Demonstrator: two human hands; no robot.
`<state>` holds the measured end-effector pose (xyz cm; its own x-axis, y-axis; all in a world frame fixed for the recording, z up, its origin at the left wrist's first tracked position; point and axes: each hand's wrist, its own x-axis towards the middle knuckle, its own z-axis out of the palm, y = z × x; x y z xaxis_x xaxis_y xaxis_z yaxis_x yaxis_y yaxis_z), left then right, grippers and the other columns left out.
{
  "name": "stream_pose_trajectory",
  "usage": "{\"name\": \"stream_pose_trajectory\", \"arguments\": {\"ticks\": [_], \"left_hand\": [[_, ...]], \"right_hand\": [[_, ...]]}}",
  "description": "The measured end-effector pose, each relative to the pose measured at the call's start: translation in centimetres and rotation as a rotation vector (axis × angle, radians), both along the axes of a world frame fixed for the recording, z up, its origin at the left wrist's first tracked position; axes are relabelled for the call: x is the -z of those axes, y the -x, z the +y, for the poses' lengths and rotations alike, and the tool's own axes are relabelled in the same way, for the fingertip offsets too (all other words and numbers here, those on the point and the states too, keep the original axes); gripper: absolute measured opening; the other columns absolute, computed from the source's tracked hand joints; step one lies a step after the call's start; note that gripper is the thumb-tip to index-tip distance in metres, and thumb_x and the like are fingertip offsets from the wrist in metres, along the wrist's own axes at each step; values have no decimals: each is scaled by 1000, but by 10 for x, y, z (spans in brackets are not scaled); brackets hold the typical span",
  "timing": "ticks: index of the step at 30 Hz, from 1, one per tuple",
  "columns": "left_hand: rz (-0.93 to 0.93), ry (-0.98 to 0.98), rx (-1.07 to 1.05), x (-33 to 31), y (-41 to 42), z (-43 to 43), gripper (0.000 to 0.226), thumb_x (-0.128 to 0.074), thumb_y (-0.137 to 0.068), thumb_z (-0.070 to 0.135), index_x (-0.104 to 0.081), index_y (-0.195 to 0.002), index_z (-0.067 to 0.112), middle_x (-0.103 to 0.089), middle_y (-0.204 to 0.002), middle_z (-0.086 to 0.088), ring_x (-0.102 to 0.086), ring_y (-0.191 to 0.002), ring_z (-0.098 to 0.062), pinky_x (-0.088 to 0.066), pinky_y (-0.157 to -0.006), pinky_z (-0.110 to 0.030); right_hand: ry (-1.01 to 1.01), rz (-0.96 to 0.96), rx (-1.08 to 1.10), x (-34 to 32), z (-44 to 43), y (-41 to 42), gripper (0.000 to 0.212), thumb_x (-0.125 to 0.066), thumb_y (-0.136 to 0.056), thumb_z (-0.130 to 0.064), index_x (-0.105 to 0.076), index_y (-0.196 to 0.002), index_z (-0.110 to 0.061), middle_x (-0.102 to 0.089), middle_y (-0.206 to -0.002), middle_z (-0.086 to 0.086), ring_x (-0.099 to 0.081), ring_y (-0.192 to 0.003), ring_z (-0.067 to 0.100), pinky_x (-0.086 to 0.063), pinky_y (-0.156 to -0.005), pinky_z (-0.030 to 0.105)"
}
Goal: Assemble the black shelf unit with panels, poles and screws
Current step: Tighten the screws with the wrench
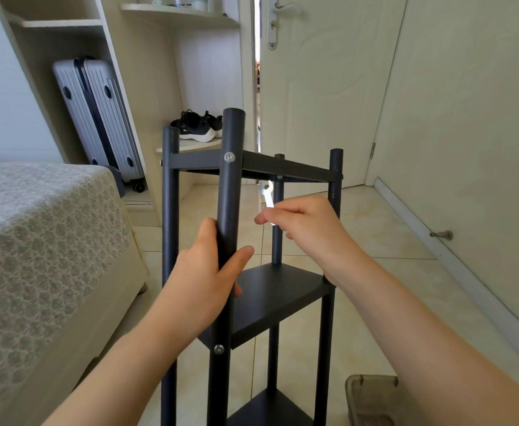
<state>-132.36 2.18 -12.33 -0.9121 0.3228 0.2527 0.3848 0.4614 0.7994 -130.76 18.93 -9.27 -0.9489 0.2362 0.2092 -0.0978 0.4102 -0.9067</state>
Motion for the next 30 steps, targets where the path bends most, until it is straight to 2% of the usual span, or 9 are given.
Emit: {"name": "stream_pose_trajectory", "arguments": {"ticks": [2,5,9,13,17,20,22,27,30], "left_hand": [[16,19,-9,-1,-2,1,26,-64,-93,36,-41,-93,25,-68,-69,-3,-69,-56,-10,-48,-51,-11],[25,30,-3,-1,-5,3,28,-65,-93,34,-38,-90,27,-68,-63,-4,-68,-54,-10,-47,-50,-10],[25,37,-6,-1,-4,2,25,-62,-95,32,-38,-92,25,-67,-68,-5,-68,-54,-11,-49,-50,-12],[39,35,-25,0,-2,-1,23,-60,-97,26,-39,-91,21,-67,-66,-6,-67,-51,-13,-50,-49,-15],[53,37,-35,0,-1,-4,21,-58,-98,22,-39,-89,24,-66,-64,-8,-67,-51,-14,-49,-48,-14],[68,42,-37,0,1,-6,21,-57,-98,20,-39,-88,24,-66,-61,-9,-67,-50,-14,-49,-48,-13],[73,37,-33,1,1,-7,20,-57,-98,19,-40,-89,23,-66,-61,-9,-67,-49,-13,-49,-48,-14],[92,34,-41,3,2,-8,22,-58,-97,17,-40,-87,25,-65,-59,-10,-65,-48,-12,-45,-45,-11],[95,37,-42,4,3,-9,22,-58,-96,18,-39,-86,24,-65,-60,-10,-65,-47,-12,-46,-46,-12]], "right_hand": [[-15,-4,-6,0,-3,1,17,-63,-91,-23,-80,-88,-19,-67,-107,24,-58,-105,33,-52,-87,37],[-15,19,-15,-2,-8,3,18,-62,-93,-21,-80,-90,-17,-71,-99,18,-61,-98,26,-50,-76,18],[-34,52,-1,-1,-13,8,20,-64,-92,-22,-79,-86,-11,-67,-82,21,-55,-73,28,-52,-78,37],[-21,85,3,2,-17,14,26,-67,-90,-22,-75,-81,1,-52,-67,24,-46,-58,16,-52,-82,41],[12,94,11,3,-20,19,23,-68,-89,-21,-76,-76,-3,-54,-60,13,-43,-43,0,-53,-78,36],[60,93,9,3,-21,20,19,-67,-89,-20,-78,-77,-9,-51,-49,-6,-43,-43,-1,-51,-74,34],[82,109,-17,2,-22,21,20,-66,-89,-19,-78,-77,-10,-47,-46,-9,-42,-44,2,-51,-74,36],[91,181,-54,0,-28,23,29,-66,-91,-18,-73,-65,-8,-42,-57,13,-40,-57,21,-52,-84,46],[90,212,-47,1,-30,25,38,-66,-91,-20,-64,-53,-16,-45,-58,18,-42,-58,26,-51,-80,43]]}}
